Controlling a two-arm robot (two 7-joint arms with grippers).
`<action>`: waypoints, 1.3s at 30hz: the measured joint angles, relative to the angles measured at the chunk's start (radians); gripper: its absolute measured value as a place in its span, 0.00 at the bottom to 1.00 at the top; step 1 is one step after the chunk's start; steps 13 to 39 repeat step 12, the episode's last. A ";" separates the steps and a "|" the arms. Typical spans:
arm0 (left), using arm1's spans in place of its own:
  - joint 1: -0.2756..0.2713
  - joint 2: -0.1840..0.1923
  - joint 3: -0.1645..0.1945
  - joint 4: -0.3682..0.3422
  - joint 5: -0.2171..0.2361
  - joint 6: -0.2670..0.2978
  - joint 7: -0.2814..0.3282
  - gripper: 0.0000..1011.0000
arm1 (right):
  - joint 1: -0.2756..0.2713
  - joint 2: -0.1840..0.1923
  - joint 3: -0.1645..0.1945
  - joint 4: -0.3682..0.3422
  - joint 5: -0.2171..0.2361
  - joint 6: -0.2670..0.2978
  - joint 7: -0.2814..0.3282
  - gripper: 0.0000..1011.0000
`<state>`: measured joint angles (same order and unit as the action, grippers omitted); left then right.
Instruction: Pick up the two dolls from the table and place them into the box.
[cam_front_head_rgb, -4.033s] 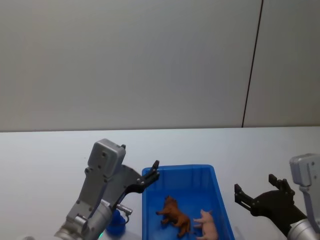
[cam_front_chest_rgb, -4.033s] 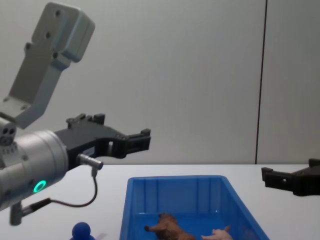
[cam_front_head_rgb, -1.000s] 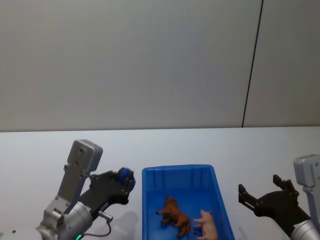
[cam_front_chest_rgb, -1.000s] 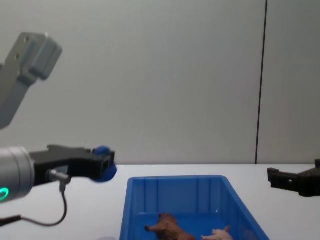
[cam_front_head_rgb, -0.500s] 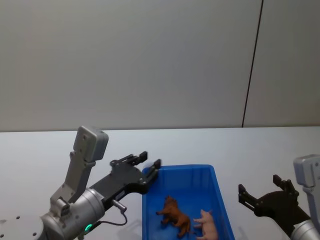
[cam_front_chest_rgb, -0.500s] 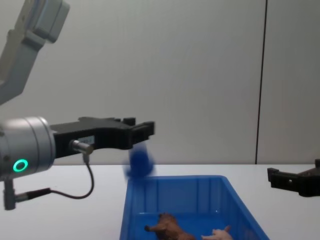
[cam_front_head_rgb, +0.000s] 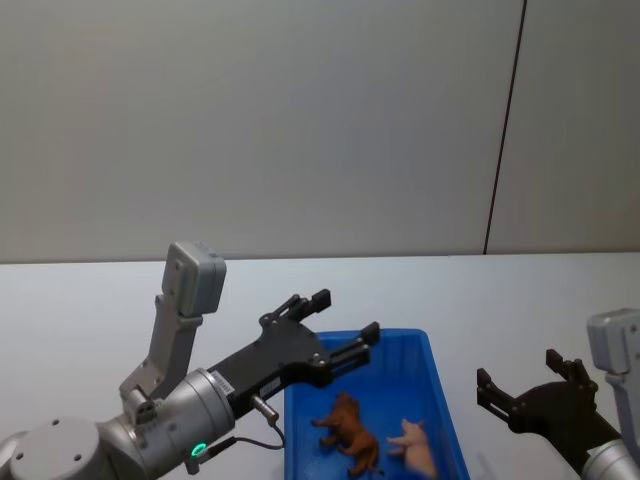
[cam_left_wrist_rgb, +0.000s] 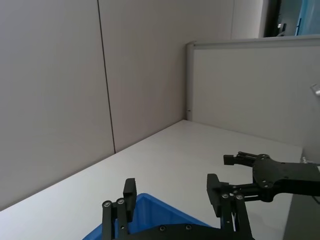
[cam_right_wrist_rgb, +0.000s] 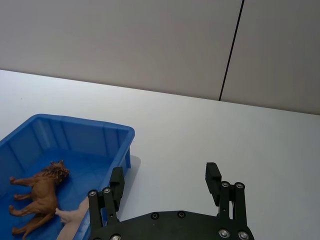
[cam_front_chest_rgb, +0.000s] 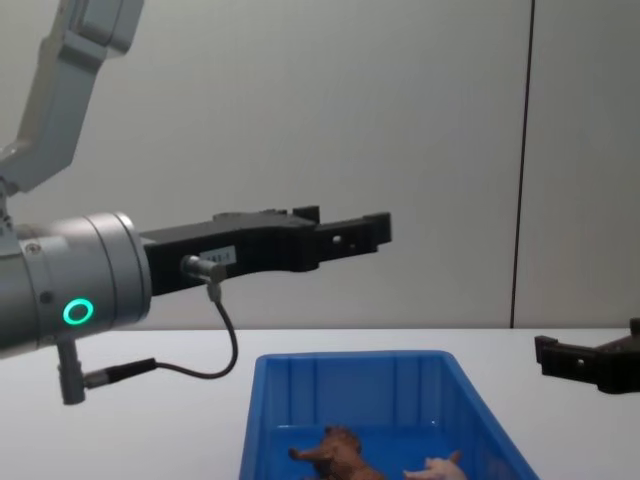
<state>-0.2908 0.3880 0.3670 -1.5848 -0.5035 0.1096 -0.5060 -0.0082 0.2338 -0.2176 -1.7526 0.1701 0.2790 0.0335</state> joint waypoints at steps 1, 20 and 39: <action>-0.001 -0.001 0.000 0.001 -0.003 -0.001 -0.005 0.88 | 0.000 0.000 0.000 0.000 0.000 0.000 0.000 0.99; -0.011 -0.012 0.005 0.012 -0.025 -0.013 -0.048 0.99 | 0.000 0.000 0.000 0.000 0.000 0.000 0.000 0.99; -0.011 -0.012 0.005 0.012 -0.025 -0.013 -0.048 0.99 | 0.000 0.000 0.000 0.000 0.000 0.000 0.000 0.99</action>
